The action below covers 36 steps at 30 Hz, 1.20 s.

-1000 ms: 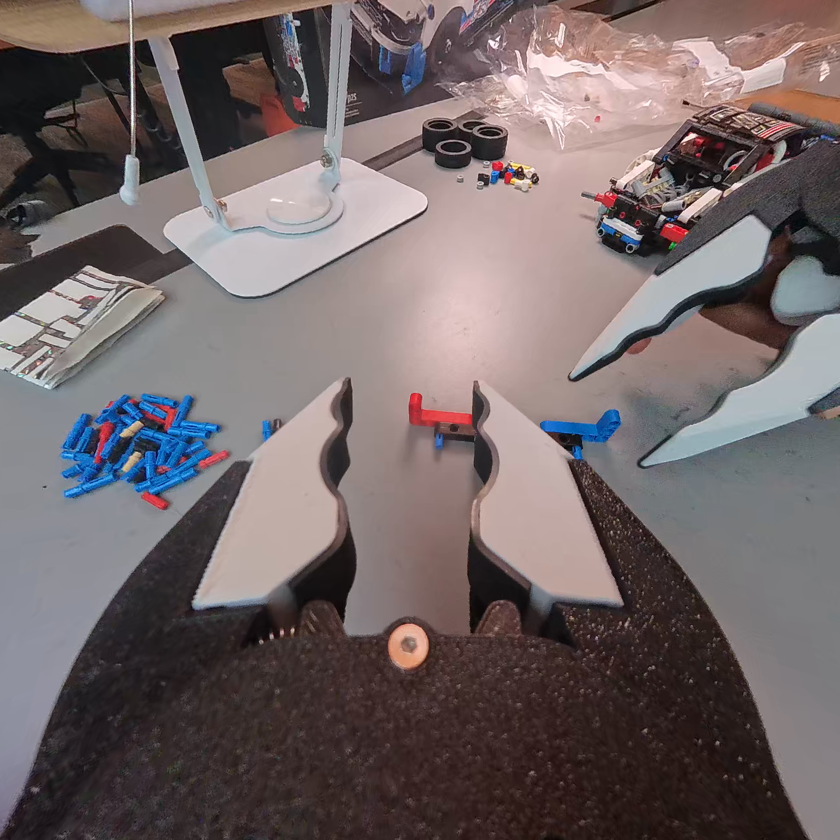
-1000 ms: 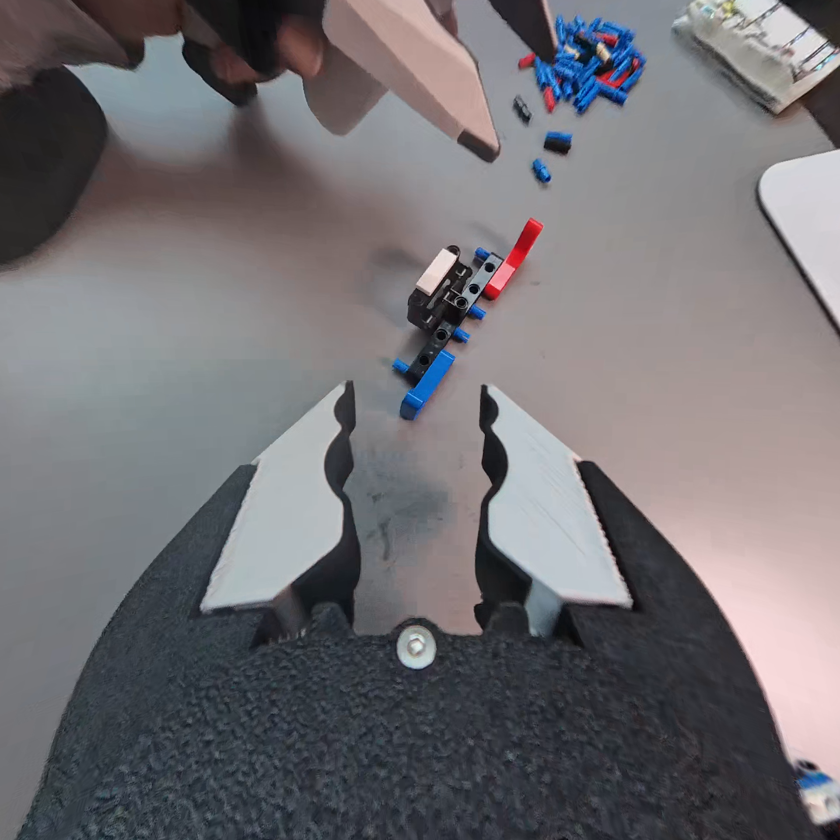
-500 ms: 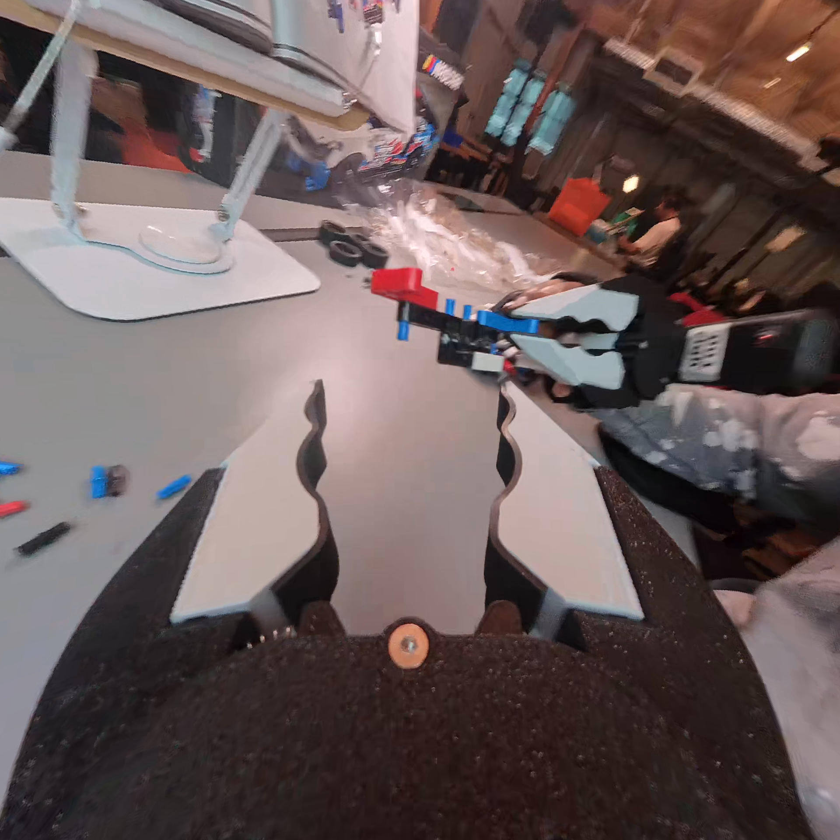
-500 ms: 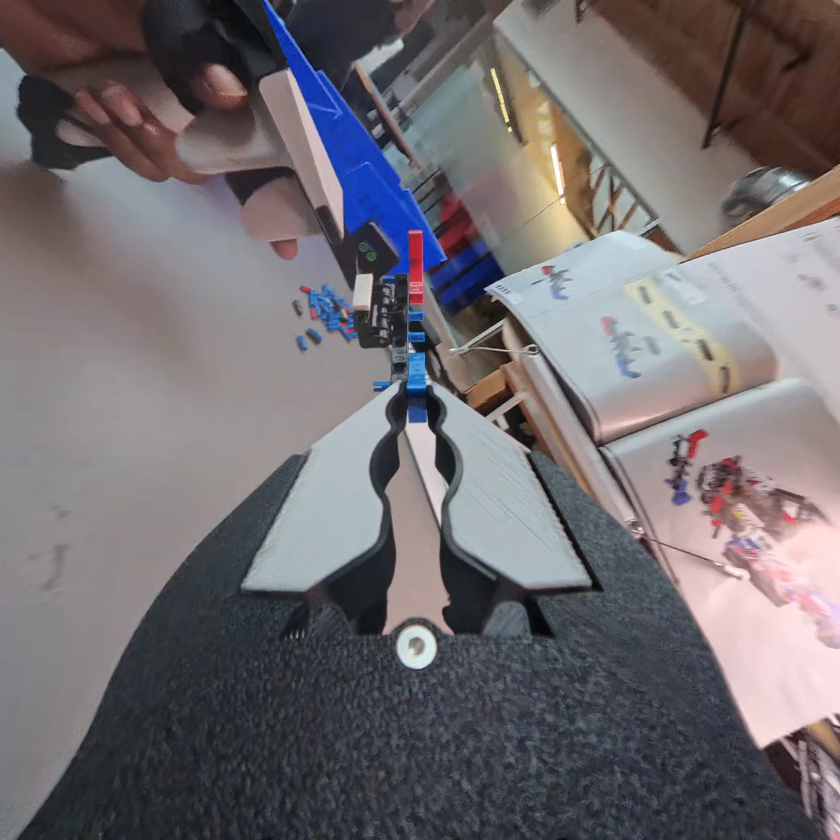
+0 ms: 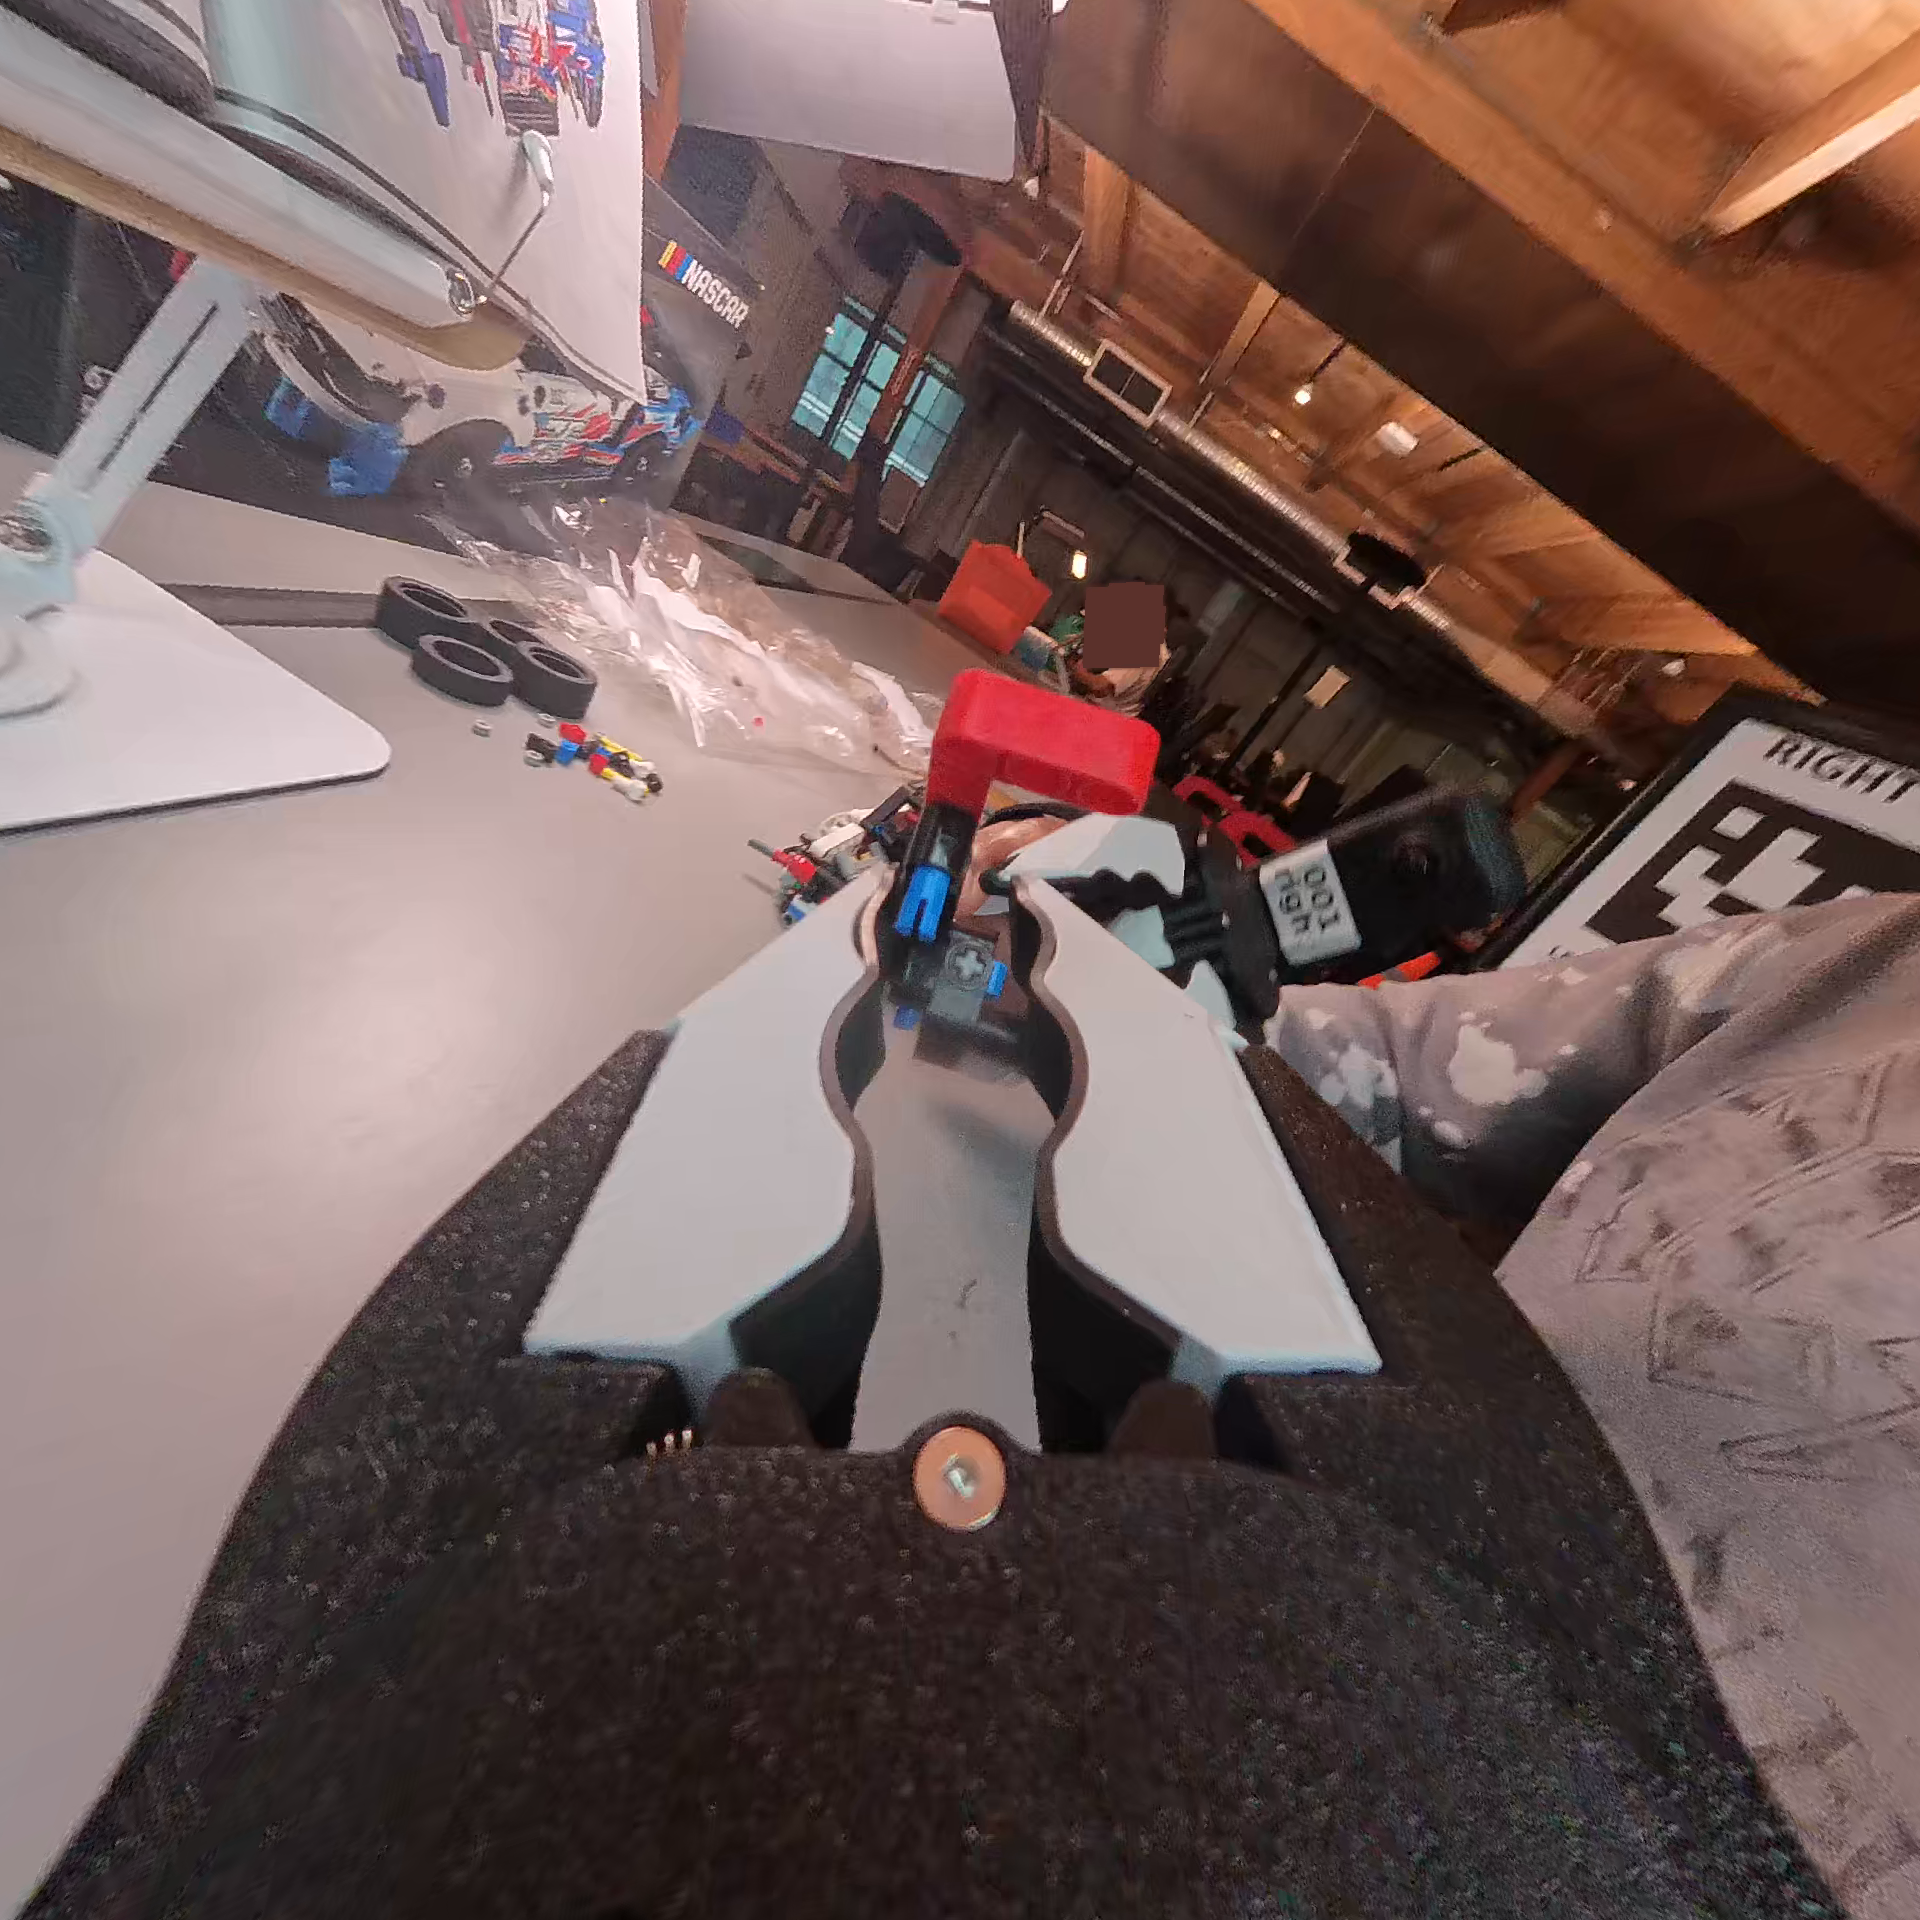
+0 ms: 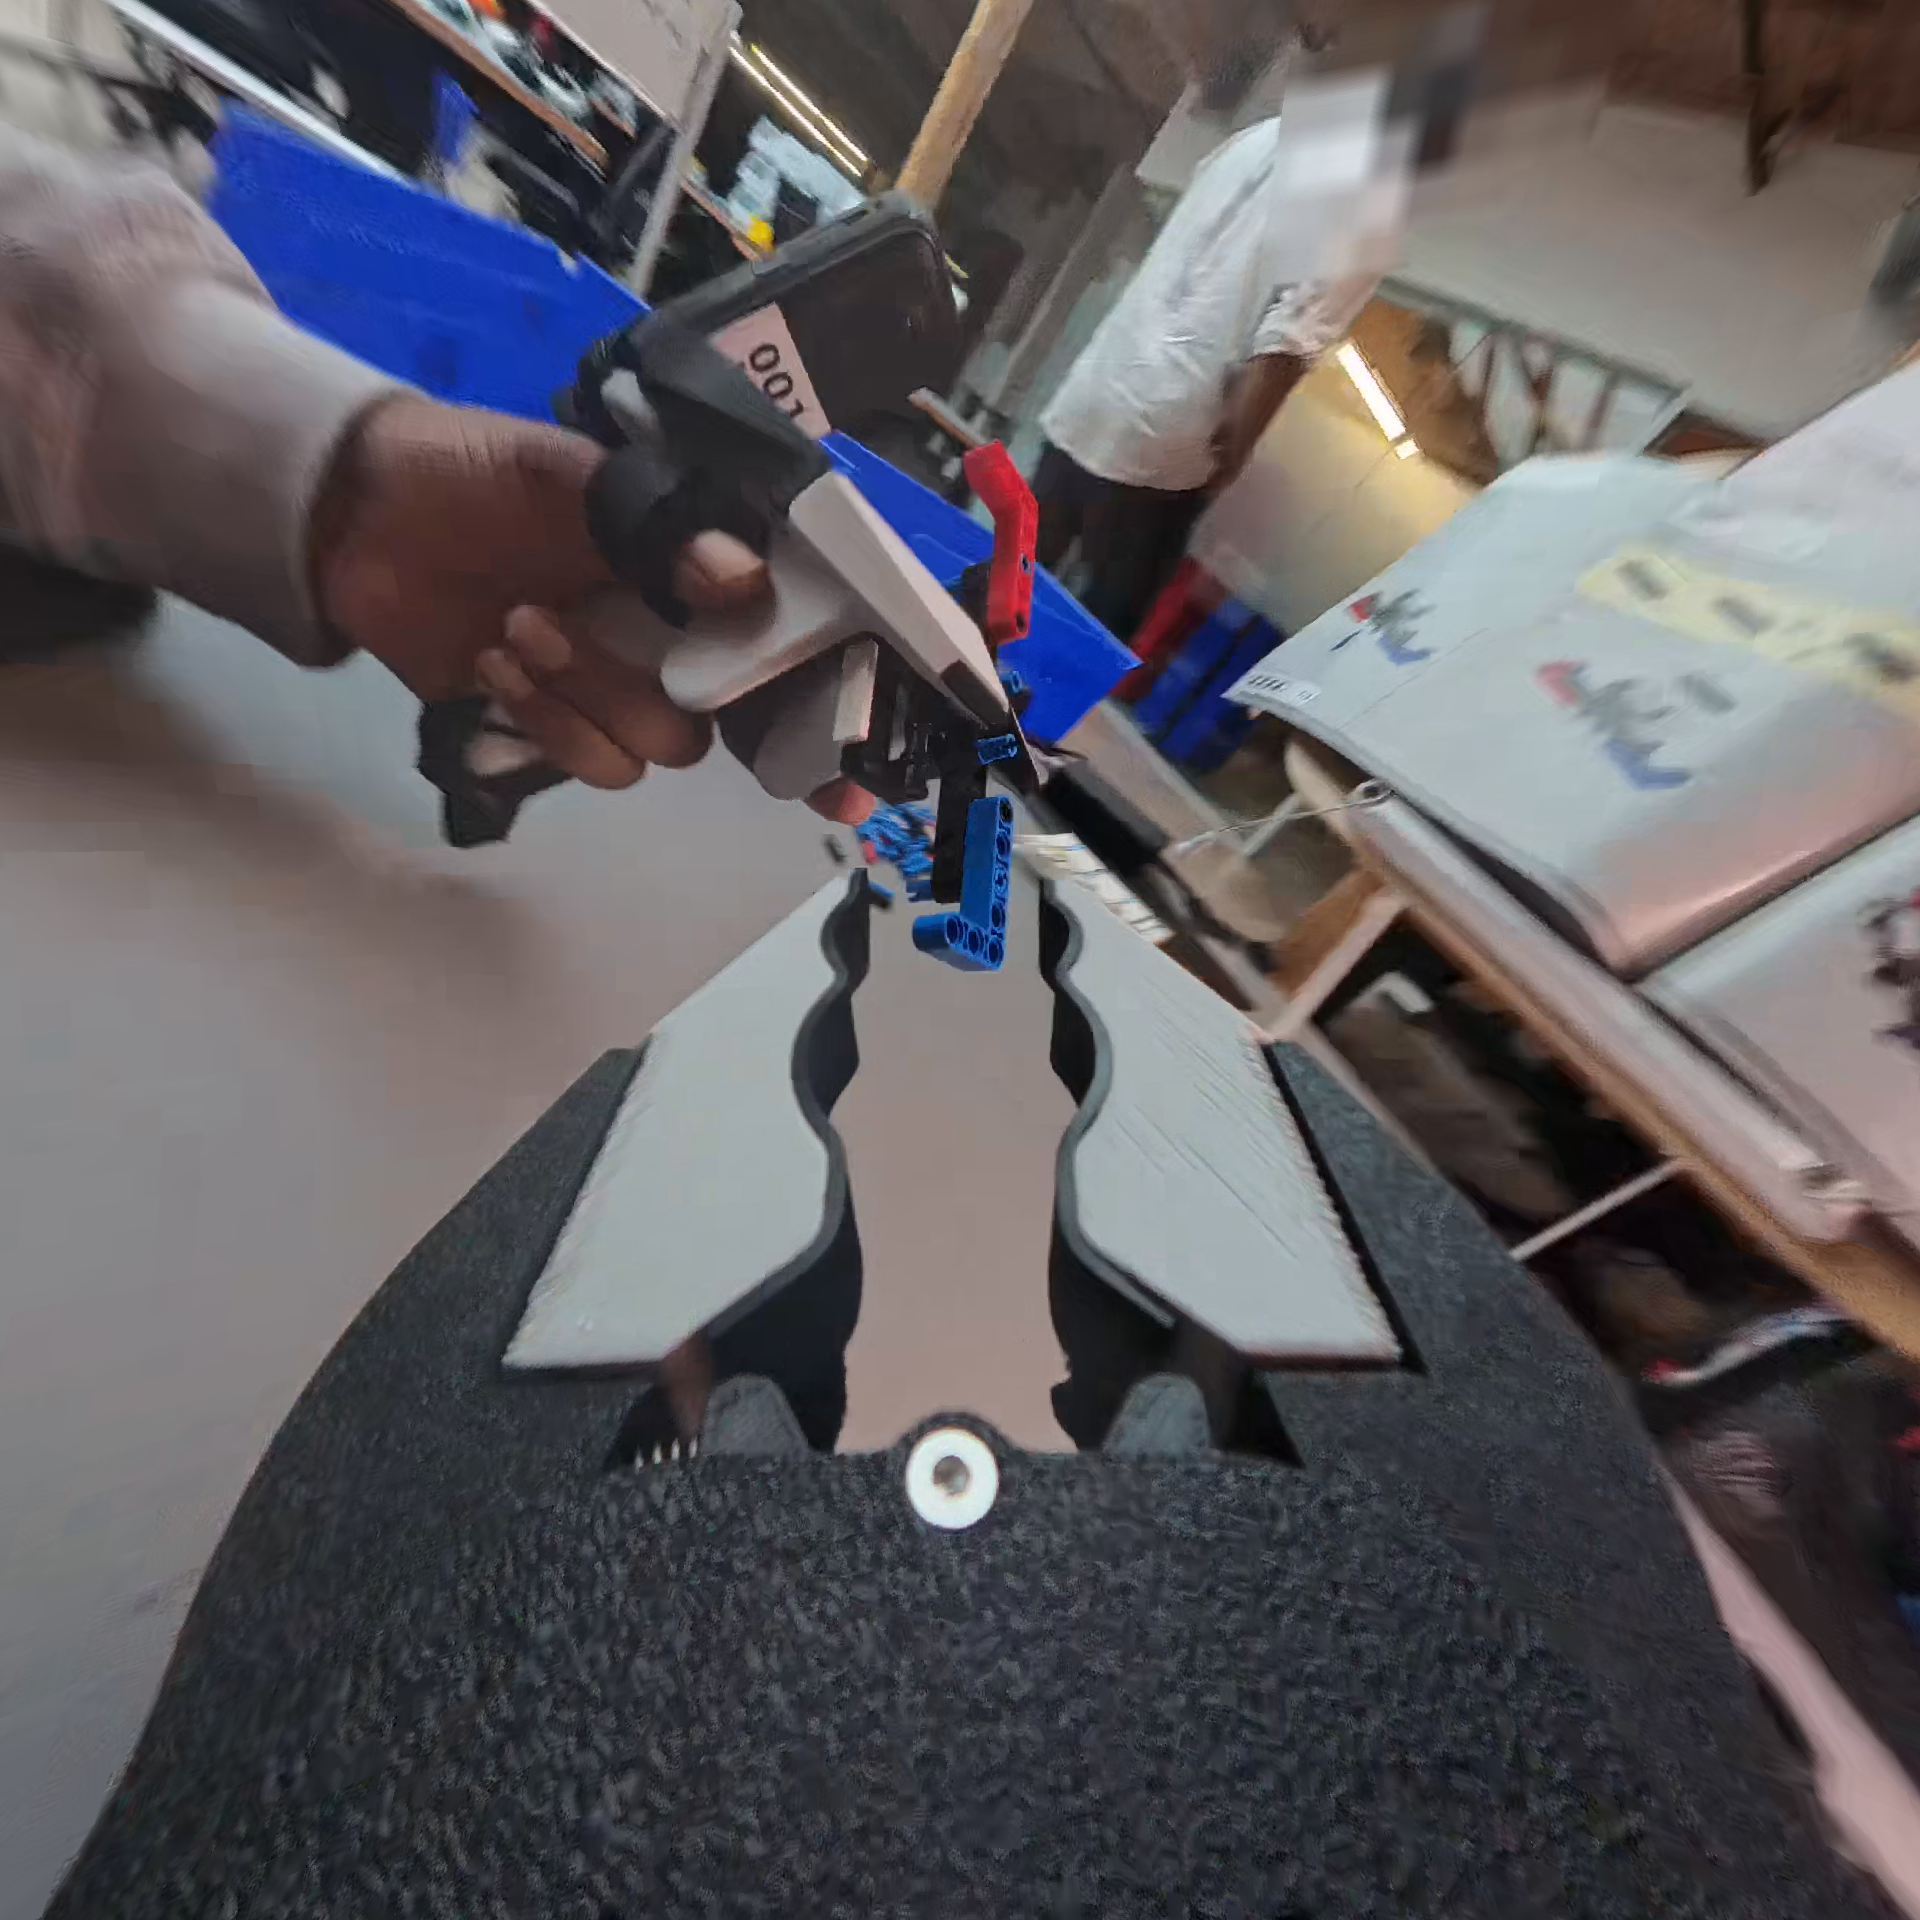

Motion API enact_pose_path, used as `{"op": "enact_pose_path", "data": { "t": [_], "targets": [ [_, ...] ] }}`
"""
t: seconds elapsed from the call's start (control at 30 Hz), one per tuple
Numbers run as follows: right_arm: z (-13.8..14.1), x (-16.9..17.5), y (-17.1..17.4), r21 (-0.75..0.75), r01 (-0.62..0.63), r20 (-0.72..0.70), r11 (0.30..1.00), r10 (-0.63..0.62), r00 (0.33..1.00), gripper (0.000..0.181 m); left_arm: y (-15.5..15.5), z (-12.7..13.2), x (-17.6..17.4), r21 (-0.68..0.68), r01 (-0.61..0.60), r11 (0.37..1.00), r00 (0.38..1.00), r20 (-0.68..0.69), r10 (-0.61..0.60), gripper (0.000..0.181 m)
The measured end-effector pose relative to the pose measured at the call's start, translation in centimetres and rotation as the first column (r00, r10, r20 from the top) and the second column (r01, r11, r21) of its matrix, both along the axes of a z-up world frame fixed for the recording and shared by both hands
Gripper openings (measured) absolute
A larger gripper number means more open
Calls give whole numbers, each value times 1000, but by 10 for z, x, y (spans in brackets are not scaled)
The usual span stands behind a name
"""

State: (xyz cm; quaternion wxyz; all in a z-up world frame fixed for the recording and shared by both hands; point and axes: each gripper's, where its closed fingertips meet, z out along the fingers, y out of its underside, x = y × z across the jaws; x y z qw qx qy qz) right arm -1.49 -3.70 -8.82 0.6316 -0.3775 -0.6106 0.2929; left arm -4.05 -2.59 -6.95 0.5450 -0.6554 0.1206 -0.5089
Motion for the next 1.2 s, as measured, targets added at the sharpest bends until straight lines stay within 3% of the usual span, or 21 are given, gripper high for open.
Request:
{"op": "enact_pose_path", "data": {
  "t": [0.07,0.1,0.2,0.4,0.47,0.87,1.03,1.2],
  "targets": [
    [9,6,0,-261,-94,-22,961,92,996,34,-5,-7,0,45,-22,999,994,-110,27,19],
    [12,8,-2,-344,-144,-32,928,141,989,25,-9,-12,2,80,-25,997,983,-180,39,19],
    [3,10,-12,-453,-212,8,866,242,970,20,-26,-17,16,180,12,984,947,-317,46,19],
    [-34,1,-33,-468,-235,138,852,333,933,23,-47,-21,40,232,105,967,925,-380,-9,19],
    [-29,3,-36,-475,-260,106,841,348,931,9,-48,-23,42,233,113,966,919,-395,-13,19],
    [2,8,-34,-680,-364,-117,637,396,911,7,-50,-5,33,222,98,970,968,-248,-41,32],
    [-6,6,-32,-668,-326,-65,668,385,921,8,-49,-7,35,195,90,977,964,-263,-36,26],
    [0,10,-24,-644,-311,-64,699,355,933,16,-45,-25,36,172,79,982,921,-390,-6,25]
  ]
}}
